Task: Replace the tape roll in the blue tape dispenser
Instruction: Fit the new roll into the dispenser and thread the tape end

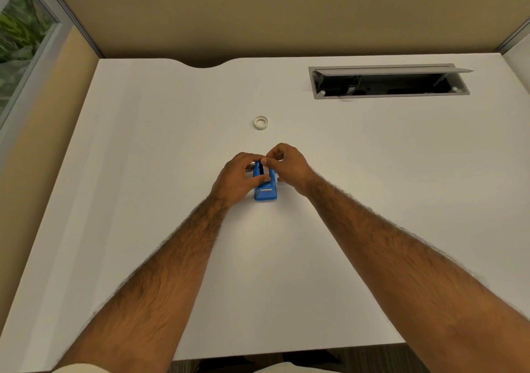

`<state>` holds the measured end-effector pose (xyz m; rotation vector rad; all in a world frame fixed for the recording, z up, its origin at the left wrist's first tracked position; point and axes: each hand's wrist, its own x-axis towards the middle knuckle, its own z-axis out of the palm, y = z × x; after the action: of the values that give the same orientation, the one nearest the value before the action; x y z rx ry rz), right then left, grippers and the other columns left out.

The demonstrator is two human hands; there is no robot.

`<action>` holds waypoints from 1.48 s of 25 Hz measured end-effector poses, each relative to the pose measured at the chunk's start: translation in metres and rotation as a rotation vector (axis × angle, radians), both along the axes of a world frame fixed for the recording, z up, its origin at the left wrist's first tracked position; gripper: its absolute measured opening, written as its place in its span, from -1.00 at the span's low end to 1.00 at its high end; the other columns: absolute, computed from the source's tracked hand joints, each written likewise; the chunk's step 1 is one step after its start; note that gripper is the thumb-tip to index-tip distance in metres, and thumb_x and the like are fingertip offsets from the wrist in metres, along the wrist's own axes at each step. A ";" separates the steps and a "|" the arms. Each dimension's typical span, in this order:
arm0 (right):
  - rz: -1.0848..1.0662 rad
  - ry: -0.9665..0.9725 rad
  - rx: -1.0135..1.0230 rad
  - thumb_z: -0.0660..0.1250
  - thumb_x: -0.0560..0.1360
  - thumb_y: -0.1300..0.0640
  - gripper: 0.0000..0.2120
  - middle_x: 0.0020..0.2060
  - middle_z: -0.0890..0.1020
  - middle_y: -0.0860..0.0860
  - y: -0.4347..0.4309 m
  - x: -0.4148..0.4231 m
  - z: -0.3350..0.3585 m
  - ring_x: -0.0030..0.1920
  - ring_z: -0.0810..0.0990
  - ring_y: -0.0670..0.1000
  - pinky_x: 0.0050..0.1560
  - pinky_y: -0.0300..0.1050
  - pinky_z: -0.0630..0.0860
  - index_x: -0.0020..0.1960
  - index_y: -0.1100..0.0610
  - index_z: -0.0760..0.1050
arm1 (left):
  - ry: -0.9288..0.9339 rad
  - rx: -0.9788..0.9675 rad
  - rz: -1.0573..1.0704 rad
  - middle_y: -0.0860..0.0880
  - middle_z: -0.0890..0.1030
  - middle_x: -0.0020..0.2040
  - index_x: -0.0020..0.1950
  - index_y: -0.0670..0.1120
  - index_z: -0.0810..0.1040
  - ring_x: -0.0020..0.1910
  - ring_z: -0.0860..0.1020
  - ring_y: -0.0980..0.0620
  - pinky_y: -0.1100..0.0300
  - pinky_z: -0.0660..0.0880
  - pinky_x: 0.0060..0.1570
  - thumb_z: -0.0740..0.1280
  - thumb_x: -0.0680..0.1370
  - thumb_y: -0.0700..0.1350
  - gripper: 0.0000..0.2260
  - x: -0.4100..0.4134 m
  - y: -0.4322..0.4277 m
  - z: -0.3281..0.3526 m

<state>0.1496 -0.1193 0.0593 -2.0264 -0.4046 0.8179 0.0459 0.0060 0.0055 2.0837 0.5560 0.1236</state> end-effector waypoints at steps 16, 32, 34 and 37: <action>0.061 0.043 -0.028 0.43 0.52 0.04 -0.72 0.09 0.61 0.07 -0.003 0.005 0.003 0.06 0.58 0.07 -0.05 -0.01 0.59 0.13 0.18 0.51 | 0.046 0.008 -0.012 0.15 0.53 0.15 0.21 0.12 0.52 0.09 0.55 0.10 0.35 0.43 -0.02 0.56 0.41 0.02 -0.58 0.002 0.002 0.000; 0.068 0.153 0.039 0.44 0.51 0.17 -0.66 0.23 0.55 0.07 -0.017 -0.001 -0.001 0.18 0.58 0.12 0.08 0.08 0.62 0.26 0.11 0.48 | 0.012 0.071 -0.045 0.21 0.52 0.12 0.18 0.19 0.47 0.05 0.56 0.16 0.17 0.54 0.07 0.56 0.38 0.10 -0.56 -0.002 0.001 -0.001; 0.081 0.160 0.036 0.46 0.49 0.19 -0.63 0.24 0.55 0.05 -0.018 -0.001 -0.002 0.18 0.59 0.11 0.08 0.10 0.61 0.26 0.09 0.48 | 0.014 0.059 -0.044 0.22 0.53 0.12 0.17 0.20 0.47 0.03 0.56 0.21 0.24 0.52 0.03 0.58 0.35 0.12 -0.53 -0.002 0.001 0.000; 0.084 0.152 0.012 0.46 0.49 0.15 -0.65 0.23 0.55 0.05 -0.016 0.000 0.000 0.17 0.59 0.11 0.11 0.12 0.62 0.25 0.09 0.48 | 0.021 0.066 -0.043 0.18 0.53 0.12 0.18 0.15 0.49 0.05 0.57 0.13 0.23 0.51 0.02 0.56 0.38 0.09 -0.57 0.001 0.001 0.001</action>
<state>0.1501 -0.1351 0.0588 -1.9308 -0.4093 1.0119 0.0465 0.0072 0.0068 2.1621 0.5256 0.0966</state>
